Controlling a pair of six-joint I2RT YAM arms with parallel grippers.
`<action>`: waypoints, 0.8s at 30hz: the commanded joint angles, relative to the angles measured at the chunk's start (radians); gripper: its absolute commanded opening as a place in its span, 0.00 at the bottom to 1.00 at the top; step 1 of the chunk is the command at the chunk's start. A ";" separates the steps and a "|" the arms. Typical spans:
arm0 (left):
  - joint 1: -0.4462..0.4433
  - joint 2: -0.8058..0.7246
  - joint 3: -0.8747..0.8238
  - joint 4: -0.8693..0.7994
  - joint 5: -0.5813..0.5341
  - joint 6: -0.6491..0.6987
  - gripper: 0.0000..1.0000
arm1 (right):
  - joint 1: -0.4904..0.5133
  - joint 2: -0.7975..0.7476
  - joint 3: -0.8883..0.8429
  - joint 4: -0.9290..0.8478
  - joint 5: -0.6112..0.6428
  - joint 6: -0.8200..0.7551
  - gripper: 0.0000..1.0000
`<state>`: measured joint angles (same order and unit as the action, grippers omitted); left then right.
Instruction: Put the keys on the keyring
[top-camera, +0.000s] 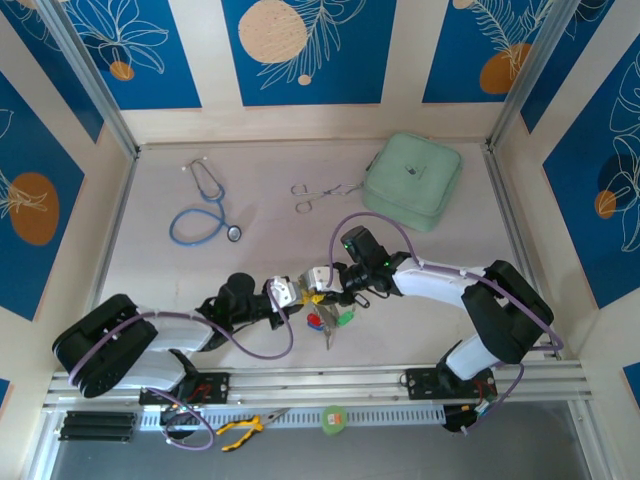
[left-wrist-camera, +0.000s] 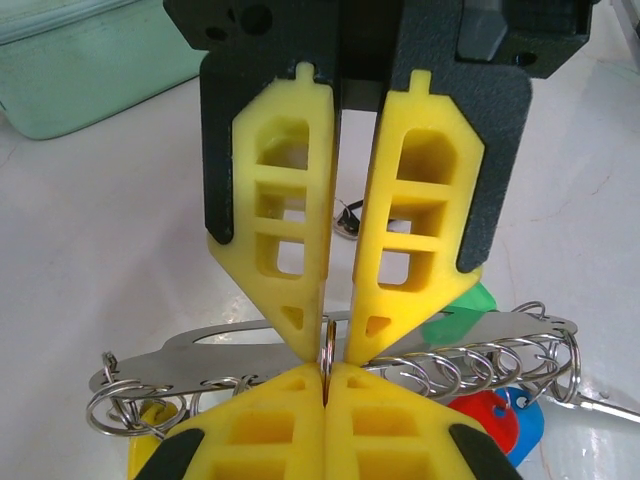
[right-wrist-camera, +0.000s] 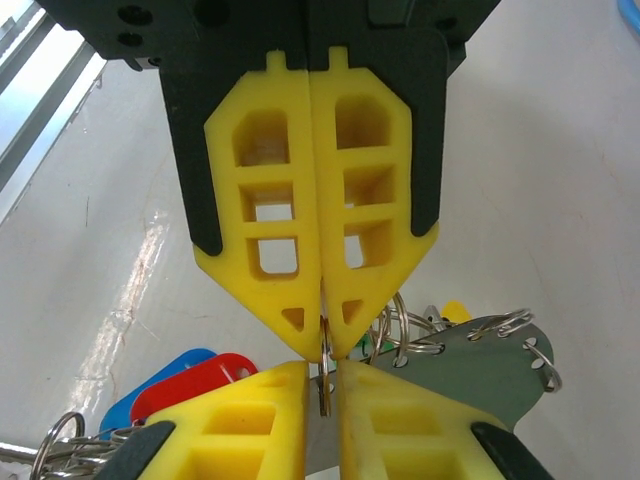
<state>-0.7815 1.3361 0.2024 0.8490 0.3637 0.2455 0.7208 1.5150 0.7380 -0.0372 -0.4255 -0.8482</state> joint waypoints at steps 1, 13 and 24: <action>-0.011 -0.027 -0.011 0.026 0.026 0.018 0.00 | 0.000 0.005 -0.014 -0.005 -0.006 -0.007 0.12; -0.010 0.003 0.037 -0.082 0.001 0.011 0.18 | 0.025 -0.022 -0.003 0.022 -0.031 0.006 0.00; -0.012 0.007 0.054 -0.066 -0.017 0.025 0.00 | 0.058 -0.032 0.004 0.027 0.020 0.030 0.04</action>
<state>-0.7837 1.3502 0.2245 0.7731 0.3588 0.2539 0.7601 1.5146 0.7372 -0.0364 -0.3649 -0.8387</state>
